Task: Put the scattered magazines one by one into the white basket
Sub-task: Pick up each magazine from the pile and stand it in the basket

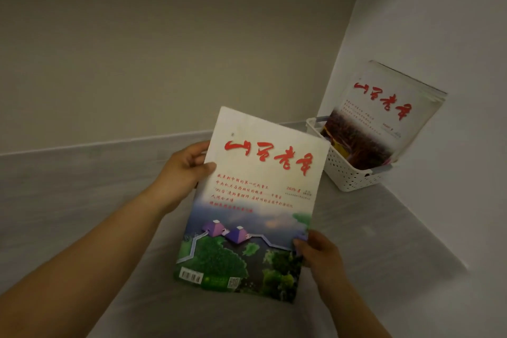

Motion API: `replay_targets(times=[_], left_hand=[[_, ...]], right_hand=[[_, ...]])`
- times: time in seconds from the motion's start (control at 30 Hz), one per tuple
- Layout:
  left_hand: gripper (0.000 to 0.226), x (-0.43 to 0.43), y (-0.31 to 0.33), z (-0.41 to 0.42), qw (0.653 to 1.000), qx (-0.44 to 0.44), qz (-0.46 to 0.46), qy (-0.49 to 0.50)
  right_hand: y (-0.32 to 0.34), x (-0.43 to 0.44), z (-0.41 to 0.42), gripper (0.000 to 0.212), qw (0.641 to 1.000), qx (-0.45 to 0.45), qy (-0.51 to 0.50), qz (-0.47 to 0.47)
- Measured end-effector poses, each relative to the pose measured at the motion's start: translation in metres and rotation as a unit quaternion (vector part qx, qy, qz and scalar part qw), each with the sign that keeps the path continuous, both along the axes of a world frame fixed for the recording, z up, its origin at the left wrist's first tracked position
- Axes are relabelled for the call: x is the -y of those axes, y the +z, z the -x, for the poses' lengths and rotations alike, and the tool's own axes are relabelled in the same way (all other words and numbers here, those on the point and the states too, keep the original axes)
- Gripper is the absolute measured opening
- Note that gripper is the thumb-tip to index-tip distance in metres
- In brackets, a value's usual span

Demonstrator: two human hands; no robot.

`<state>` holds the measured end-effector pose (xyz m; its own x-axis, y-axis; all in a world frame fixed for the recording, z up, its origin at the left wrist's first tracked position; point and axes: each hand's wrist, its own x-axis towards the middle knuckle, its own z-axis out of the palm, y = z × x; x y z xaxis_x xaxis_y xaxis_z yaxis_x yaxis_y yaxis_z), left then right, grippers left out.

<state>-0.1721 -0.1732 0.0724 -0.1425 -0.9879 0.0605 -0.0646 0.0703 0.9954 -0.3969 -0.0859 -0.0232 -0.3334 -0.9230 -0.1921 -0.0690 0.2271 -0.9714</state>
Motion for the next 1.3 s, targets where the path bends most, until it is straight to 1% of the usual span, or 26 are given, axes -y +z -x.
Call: replay_targets(times=[0.07, 0.13, 0.2, 0.27, 0.4, 0.53, 0.67, 0.73, 0.87, 0.97, 1.07, 1.2, 1.3], left_hand=[[0.042, 0.013, 0.011, 0.013, 1.0, 0.014, 0.006, -0.017], [0.035, 0.033, 0.022, 0.03, 0.998, 0.051, 0.015, -0.018], [0.026, 0.056, 0.036, 0.053, 0.996, 0.081, 0.041, -0.004], [0.022, 0.079, 0.052, 0.081, 0.994, 0.083, 0.072, -0.003], [0.026, 0.121, 0.086, 0.14, 0.992, 0.075, 0.097, -0.038], [0.029, 0.159, 0.111, 0.196, 0.988, 0.073, 0.12, -0.058], [0.028, 0.195, 0.128, 0.238, 0.988, 0.06, 0.137, -0.05], [0.027, 0.211, 0.129, 0.255, 0.986, 0.055, 0.146, -0.051], [0.026, 0.233, 0.117, 0.279, 0.985, 0.059, 0.148, -0.063], [0.027, 0.244, 0.095, 0.29, 0.989, 0.051, 0.121, -0.069], [0.026, 0.253, 0.075, 0.296, 0.994, 0.031, 0.087, -0.055], [0.027, 0.265, 0.067, 0.297, 0.996, 0.023, 0.078, -0.047], [0.026, 0.27, 0.059, 0.299, 0.995, 0.038, 0.077, -0.045]], right_hand=[[0.013, 0.005, 0.018, 0.036, 1.0, -0.009, -0.008, 0.003], [0.026, 0.011, 0.036, 0.035, 0.999, -0.036, -0.009, 0.01], [0.037, 0.02, 0.055, 0.031, 0.998, -0.059, -0.021, 0.02], [0.049, 0.031, 0.075, 0.031, 0.996, -0.067, -0.054, 0.035], [0.073, 0.058, 0.116, 0.031, 0.984, -0.091, -0.13, 0.08], [0.095, 0.087, 0.155, 0.027, 0.968, -0.118, -0.17, 0.14], [0.106, 0.122, 0.185, 0.017, 0.953, -0.133, -0.211, 0.171], [0.104, 0.137, 0.196, 0.011, 0.948, -0.14, -0.227, 0.176], [0.089, 0.155, 0.207, 0.014, 0.942, -0.14, -0.263, 0.154], [0.076, 0.16, 0.211, 0.017, 0.938, -0.137, -0.288, 0.136], [0.07, 0.166, 0.214, 0.018, 0.935, -0.122, -0.304, 0.133], [0.06, 0.172, 0.211, 0.016, 0.925, -0.167, -0.314, 0.136], [0.046, 0.174, 0.203, 0.017, 0.912, -0.211, -0.333, 0.113]])
